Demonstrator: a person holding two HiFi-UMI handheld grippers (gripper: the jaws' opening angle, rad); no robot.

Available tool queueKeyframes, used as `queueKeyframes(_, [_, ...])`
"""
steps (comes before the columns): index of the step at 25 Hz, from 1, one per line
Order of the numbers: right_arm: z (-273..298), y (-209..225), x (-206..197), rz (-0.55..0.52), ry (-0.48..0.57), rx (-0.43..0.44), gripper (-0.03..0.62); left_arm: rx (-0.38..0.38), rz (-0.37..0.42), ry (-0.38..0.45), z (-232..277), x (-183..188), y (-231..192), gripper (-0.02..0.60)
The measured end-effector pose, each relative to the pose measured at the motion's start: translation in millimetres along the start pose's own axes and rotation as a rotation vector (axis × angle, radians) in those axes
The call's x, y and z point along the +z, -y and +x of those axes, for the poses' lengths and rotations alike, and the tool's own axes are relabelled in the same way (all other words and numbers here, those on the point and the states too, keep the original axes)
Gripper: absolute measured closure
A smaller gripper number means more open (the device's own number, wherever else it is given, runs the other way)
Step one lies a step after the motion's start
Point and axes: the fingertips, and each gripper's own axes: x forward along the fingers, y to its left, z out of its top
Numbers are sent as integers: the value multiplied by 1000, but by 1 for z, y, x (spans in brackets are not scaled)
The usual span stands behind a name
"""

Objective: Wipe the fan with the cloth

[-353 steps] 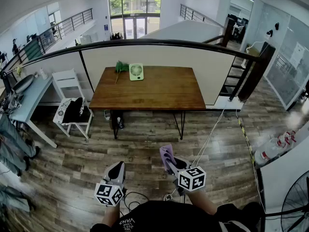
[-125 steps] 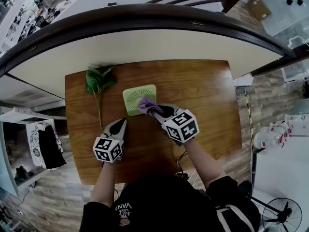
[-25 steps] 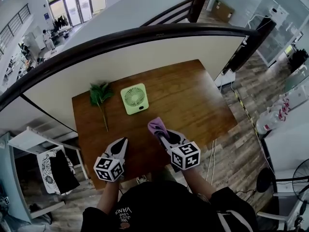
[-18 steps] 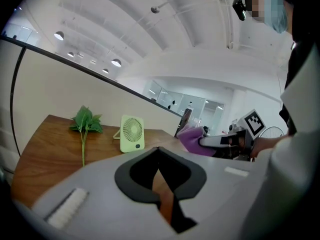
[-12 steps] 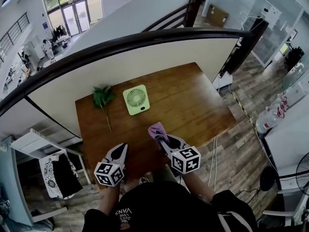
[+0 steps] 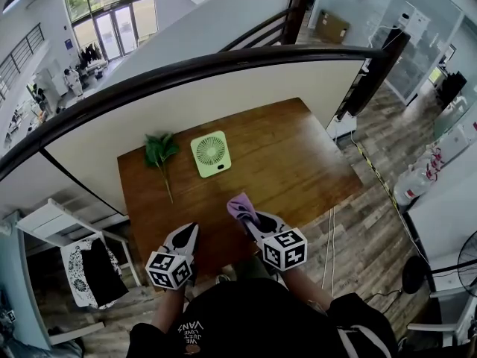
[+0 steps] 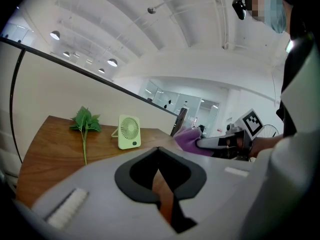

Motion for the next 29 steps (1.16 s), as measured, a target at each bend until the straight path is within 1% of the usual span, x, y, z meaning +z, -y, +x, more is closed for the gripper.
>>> queueKeyframes(5, [-1, -1, -2, -32, -17, -11, 499, 2, -4, 2, -3, -1, 3, 569])
queueKeyframes(11, [1, -2, 1, -40, -16, -4, 499, 14, -18, 15, -5, 0, 2, 569])
queueKeyframes(20, [6, -5, -1, -33, -13, 4, 499, 25, -22, 29, -7, 4, -3, 569])
queueKeyframes(29, [9, -7, 2, -21, -6, 4, 499, 14, -23, 16, -7, 1, -4, 569])
